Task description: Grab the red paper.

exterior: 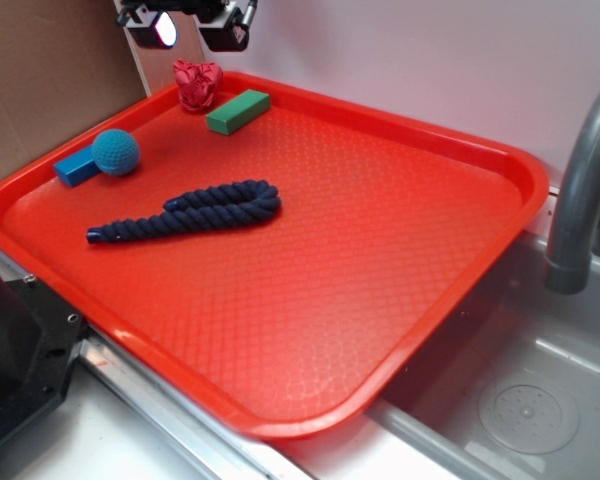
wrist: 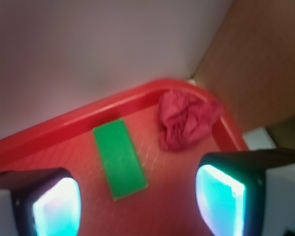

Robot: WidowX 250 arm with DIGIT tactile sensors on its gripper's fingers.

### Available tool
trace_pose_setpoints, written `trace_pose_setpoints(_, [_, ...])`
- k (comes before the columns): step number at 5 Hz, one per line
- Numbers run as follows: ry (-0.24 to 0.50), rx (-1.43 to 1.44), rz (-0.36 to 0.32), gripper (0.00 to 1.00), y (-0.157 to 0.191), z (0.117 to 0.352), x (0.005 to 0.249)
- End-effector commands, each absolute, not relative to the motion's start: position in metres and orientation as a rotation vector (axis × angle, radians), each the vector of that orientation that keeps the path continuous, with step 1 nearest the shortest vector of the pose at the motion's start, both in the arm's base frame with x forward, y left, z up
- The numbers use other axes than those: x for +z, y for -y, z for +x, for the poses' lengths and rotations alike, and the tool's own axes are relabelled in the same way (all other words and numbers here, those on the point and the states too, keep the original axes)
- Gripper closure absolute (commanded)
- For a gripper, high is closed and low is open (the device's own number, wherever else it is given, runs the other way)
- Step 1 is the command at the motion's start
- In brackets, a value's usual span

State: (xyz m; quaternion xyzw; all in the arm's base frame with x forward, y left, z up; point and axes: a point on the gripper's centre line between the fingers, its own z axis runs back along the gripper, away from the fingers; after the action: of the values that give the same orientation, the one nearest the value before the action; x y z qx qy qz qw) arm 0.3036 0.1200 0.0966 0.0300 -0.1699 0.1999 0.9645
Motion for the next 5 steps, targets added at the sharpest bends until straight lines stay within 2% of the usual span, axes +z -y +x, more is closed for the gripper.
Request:
trace_pose_setpoints(1, [0.397,0.330,0.103,0.00,-0.144,0.318,0.103])
trace_pose_setpoints(3, [0.353,0.276,0.147,0.00,-0.151,0.342,0.080])
trace_pose_setpoints(5, [0.322,0.223,0.204,0.00,-0.162,0.344,0.067])
